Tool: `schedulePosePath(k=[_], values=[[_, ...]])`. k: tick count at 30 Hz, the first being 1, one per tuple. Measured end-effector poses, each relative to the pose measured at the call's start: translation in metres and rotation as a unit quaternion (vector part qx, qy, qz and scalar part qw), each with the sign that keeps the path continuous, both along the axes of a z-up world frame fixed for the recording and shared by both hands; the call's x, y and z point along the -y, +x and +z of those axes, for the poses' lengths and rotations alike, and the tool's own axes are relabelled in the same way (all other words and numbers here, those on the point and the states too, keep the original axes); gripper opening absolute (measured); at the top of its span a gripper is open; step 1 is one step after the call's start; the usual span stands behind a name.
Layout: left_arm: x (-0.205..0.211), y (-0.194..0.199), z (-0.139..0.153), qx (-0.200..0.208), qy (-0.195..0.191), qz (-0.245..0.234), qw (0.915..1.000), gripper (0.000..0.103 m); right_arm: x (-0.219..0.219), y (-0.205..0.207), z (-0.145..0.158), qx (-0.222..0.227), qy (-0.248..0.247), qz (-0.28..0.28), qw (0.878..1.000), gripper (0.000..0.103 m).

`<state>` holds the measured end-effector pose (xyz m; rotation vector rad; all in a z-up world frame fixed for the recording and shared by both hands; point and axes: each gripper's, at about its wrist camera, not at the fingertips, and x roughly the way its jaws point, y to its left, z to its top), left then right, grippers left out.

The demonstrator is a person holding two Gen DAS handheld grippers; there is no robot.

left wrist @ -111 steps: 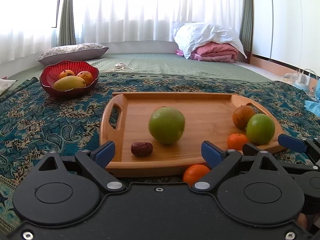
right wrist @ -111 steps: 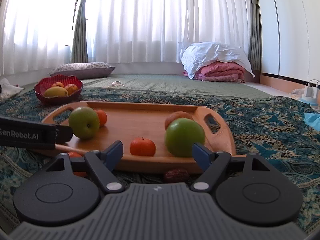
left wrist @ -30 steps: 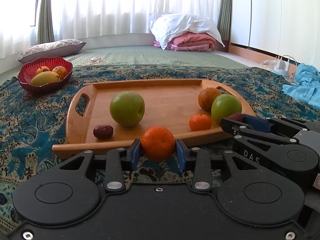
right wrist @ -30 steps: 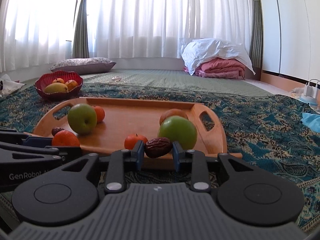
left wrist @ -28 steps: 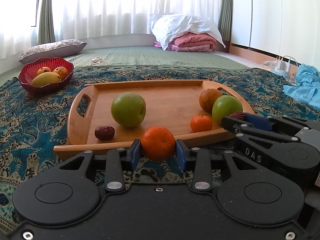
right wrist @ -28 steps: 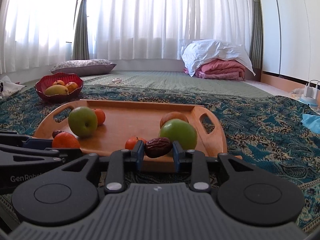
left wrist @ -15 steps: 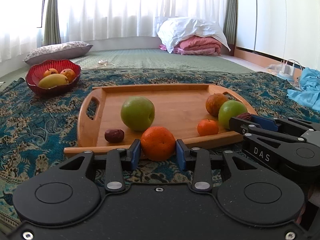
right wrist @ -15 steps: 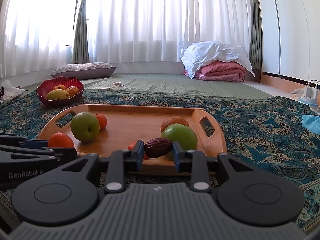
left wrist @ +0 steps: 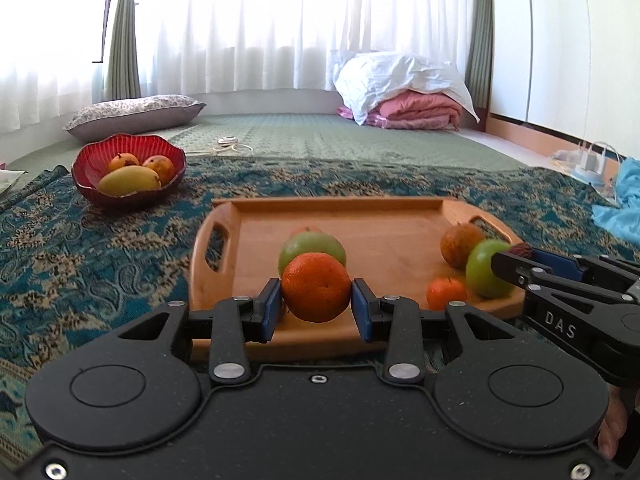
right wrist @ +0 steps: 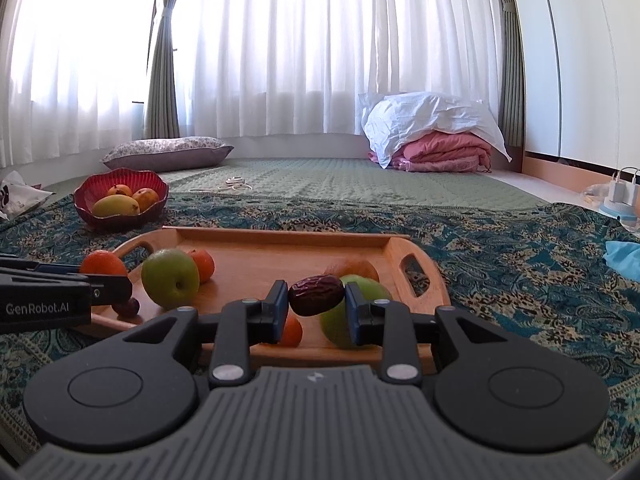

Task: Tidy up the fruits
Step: 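Lift the orange in the left tool while the right tool carries the date over the tray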

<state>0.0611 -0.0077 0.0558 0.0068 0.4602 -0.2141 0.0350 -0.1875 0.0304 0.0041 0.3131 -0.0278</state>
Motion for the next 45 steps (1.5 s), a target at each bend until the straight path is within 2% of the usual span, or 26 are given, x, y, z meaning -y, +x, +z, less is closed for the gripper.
schedulePosePath(k=[10,15,21,27,30,35,45], values=[[-0.012,0.038,0.027,0.006,-0.002,0.017,0.9998,0.035,0.0,0.031,0.02,0.007,0.008,0.007,1.0,0.035],[-0.015,0.07,0.034,-0.021,-0.016,0.014,0.9995,0.035,0.004,0.054,0.032,-0.002,0.003,0.012,1.0,0.035],[-0.009,0.118,0.042,-0.051,-0.012,0.004,0.9986,0.035,0.028,0.106,0.048,-0.069,0.044,0.014,0.997,0.035],[0.0,0.177,0.042,-0.121,-0.034,-0.02,0.9918,0.035,0.048,0.164,0.046,-0.174,0.061,0.015,0.983,0.035],[0.005,0.203,0.032,-0.151,-0.034,-0.022,0.9877,0.035,0.055,0.183,0.043,-0.205,0.065,0.008,0.977,0.035],[0.007,0.232,0.012,-0.191,-0.026,-0.008,0.9813,0.035,0.057,0.204,0.034,-0.241,0.059,0.003,0.969,0.035],[0.017,0.245,-0.006,-0.19,0.012,-0.003,0.9816,0.035,0.054,0.22,0.016,-0.265,0.056,-0.002,0.963,0.035]])
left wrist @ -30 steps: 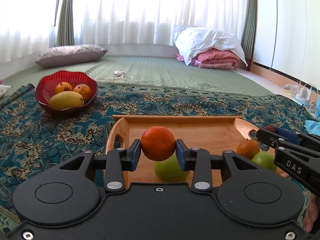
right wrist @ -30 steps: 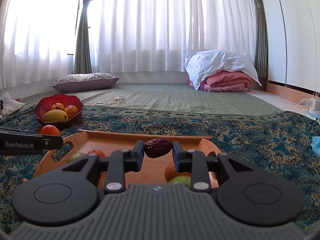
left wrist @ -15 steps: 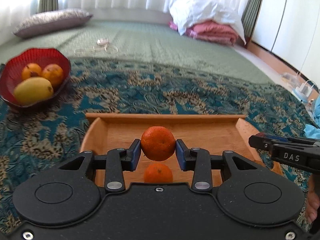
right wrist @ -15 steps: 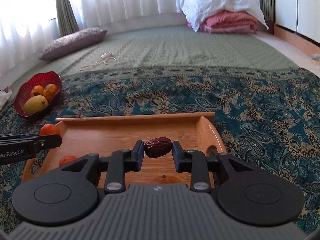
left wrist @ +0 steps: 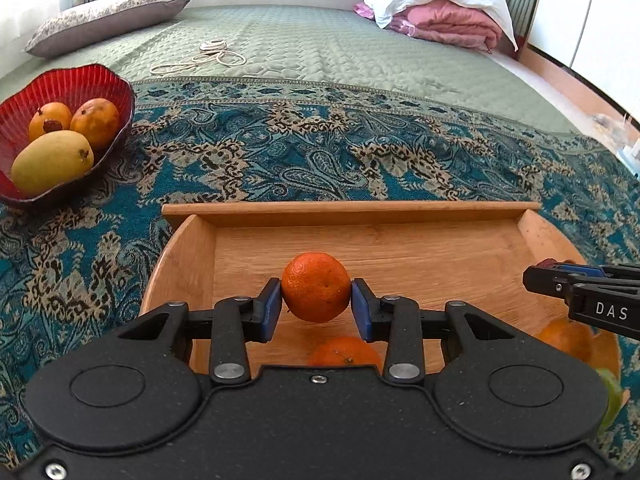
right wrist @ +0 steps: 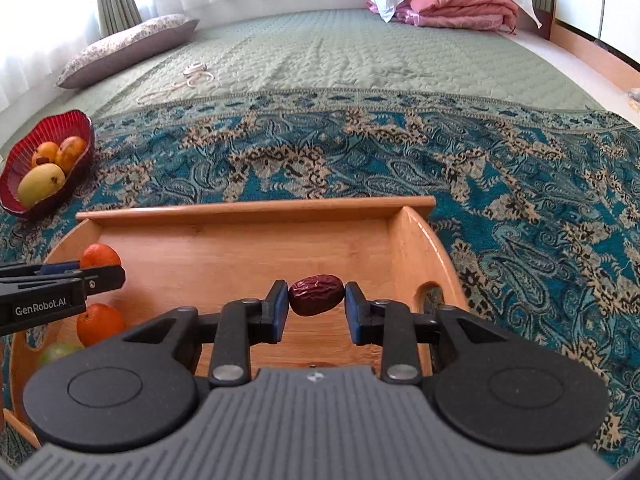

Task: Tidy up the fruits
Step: 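Lift the orange in the left tool while the right tool carries the date over the tray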

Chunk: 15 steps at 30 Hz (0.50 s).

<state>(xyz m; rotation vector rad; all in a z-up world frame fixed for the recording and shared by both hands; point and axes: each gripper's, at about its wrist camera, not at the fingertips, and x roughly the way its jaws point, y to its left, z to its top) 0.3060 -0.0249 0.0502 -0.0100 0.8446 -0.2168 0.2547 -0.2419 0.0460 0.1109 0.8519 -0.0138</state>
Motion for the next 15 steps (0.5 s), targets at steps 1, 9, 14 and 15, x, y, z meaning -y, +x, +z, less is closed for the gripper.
schedulePosePath(k=[1,9,14,15], values=[[0.001,0.0,-0.001,0.001,0.004,-0.002,1.0,0.035,0.0,0.001,-0.002,-0.002,0.0,-0.001,1.0,0.035],[0.006,0.002,-0.006,0.001,0.013,-0.006,0.9999,0.035,-0.002,0.005,-0.012,-0.013,-0.002,-0.003,1.0,0.035],[0.009,0.002,-0.007,0.001,0.016,-0.009,0.9998,0.035,0.0,0.006,-0.015,-0.017,0.004,-0.008,1.0,0.035],[0.009,0.002,-0.008,0.001,0.017,-0.009,0.9998,0.035,0.001,0.006,-0.015,-0.018,0.004,-0.008,1.0,0.035]])
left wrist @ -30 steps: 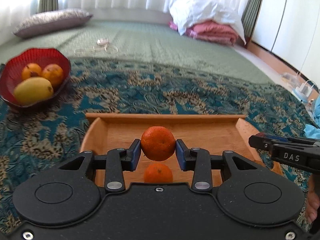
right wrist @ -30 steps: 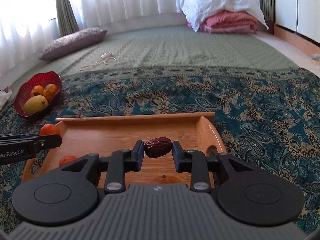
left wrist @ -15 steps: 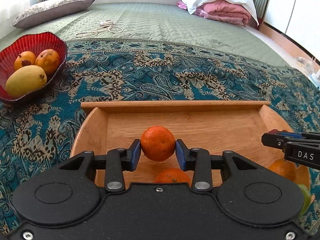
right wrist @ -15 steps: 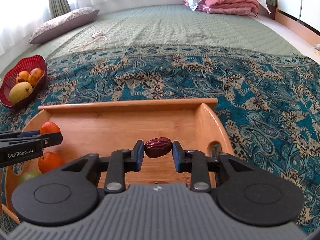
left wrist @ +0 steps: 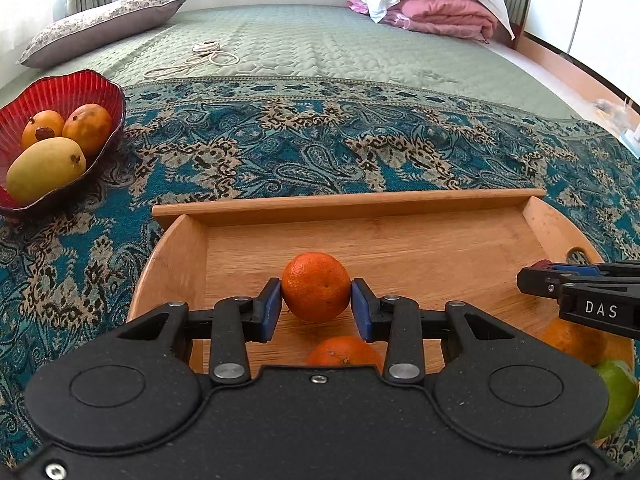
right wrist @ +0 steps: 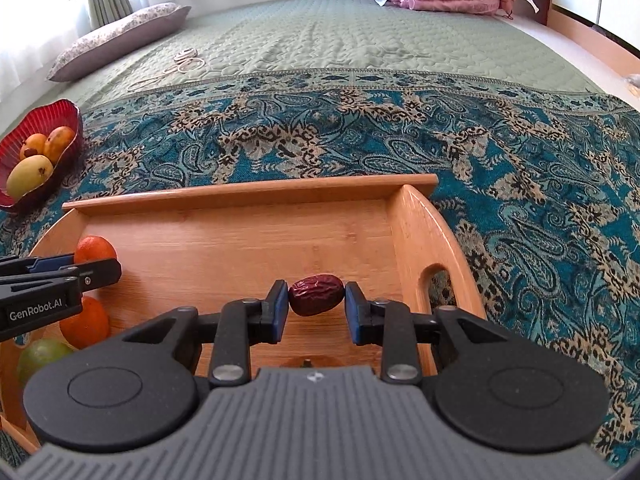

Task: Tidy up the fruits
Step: 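Lift the orange in the left tool while the right tool carries the date over the tray, then open the left tool onto the tray while the right tool releases the date there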

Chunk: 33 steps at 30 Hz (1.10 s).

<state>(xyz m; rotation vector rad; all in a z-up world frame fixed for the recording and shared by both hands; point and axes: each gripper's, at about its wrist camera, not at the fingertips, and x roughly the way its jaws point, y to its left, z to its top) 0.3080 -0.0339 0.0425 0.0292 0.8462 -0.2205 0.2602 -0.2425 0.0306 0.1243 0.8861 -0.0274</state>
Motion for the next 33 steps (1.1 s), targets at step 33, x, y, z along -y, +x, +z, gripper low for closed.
schedulePosePath(k=[33], values=[[-0.002,-0.009,0.01,0.009,0.016,0.011,0.9998,0.056,0.006,-0.012,0.007,0.017,0.015,-0.004,1.0,0.057]])
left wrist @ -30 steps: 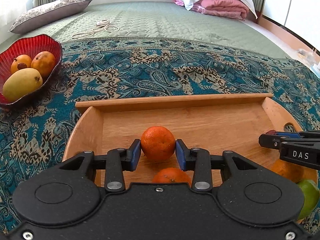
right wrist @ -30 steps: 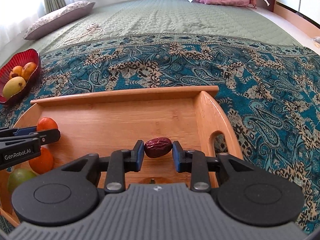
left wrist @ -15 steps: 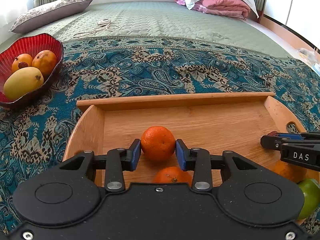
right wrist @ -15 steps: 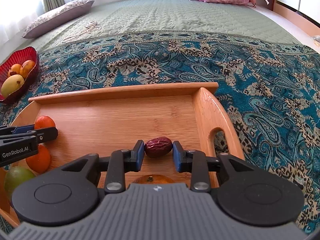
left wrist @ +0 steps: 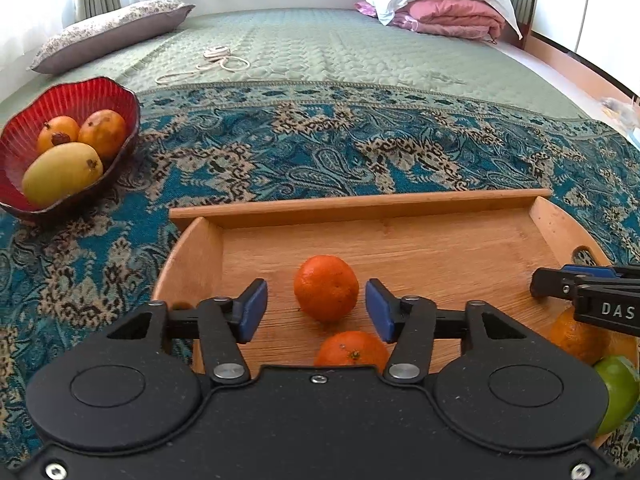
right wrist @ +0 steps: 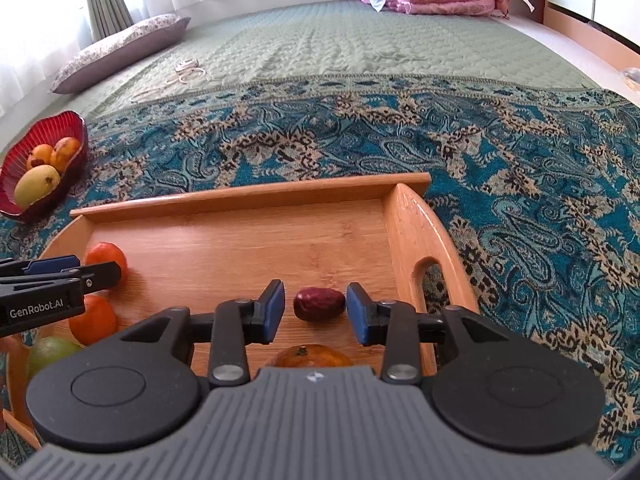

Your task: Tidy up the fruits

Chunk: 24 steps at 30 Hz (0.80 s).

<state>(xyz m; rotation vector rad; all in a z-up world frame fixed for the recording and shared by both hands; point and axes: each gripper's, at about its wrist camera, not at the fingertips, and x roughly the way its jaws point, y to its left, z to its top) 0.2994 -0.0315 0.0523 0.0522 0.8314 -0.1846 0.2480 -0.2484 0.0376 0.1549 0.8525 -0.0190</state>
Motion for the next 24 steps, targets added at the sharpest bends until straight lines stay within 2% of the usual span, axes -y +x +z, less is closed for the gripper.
schedulePosePath(k=[8,16,24], values=[[-0.004,-0.027,0.025,0.04,-0.004,-0.005,0.9992,0.076,-0.002,-0.025,0.022,0.044,0.001,0.009,0.999,0.068],[-0.01,-0.068,0.045,0.074,-0.019,-0.009,0.9971,0.083,-0.009,-0.062,0.043,0.109,-0.01,0.018,0.994,0.083],[-0.019,-0.111,0.054,0.1,-0.037,-0.009,0.9942,0.088,-0.015,-0.097,0.059,0.164,-0.024,0.026,0.986,0.088]])
